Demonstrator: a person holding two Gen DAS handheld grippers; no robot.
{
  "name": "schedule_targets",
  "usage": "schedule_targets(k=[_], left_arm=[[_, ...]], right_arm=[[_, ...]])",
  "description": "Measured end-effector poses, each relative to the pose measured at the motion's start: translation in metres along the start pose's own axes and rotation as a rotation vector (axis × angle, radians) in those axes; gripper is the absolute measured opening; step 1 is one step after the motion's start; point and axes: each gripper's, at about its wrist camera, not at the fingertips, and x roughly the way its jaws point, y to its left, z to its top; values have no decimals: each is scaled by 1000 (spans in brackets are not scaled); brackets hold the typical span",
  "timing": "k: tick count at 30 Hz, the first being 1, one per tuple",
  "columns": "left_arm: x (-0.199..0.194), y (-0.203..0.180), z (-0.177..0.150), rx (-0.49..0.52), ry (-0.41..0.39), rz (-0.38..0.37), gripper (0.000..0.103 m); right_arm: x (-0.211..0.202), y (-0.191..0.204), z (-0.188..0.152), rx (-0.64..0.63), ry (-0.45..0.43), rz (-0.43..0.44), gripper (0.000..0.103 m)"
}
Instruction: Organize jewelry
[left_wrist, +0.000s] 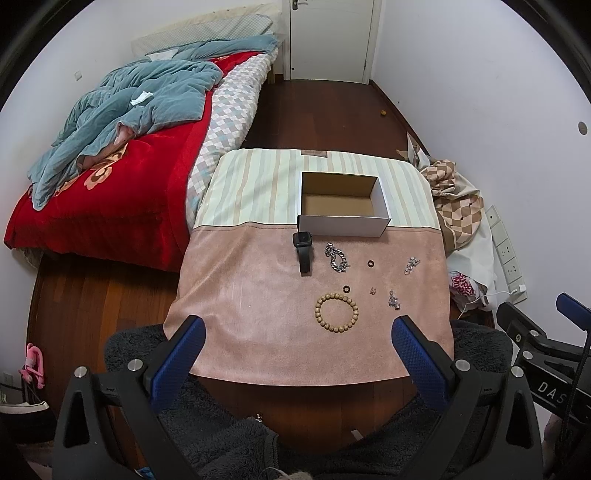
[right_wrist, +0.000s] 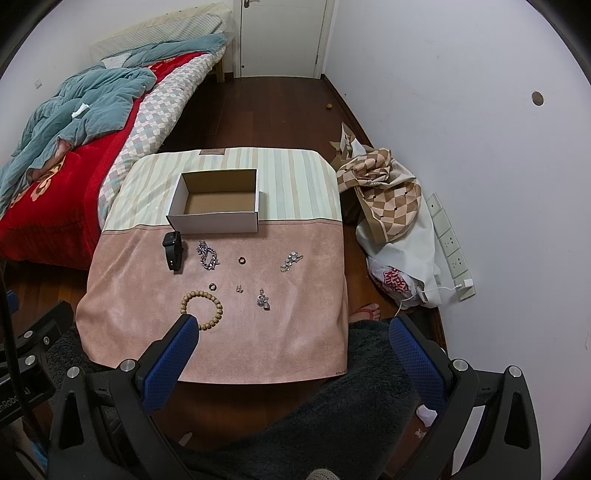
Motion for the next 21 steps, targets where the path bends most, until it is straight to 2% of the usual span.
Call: schedule_targets(k=[21], left_arm=[[1, 4, 2, 0, 1, -2, 103]], right_arm=[[1, -1, 0, 1, 1, 1, 103]])
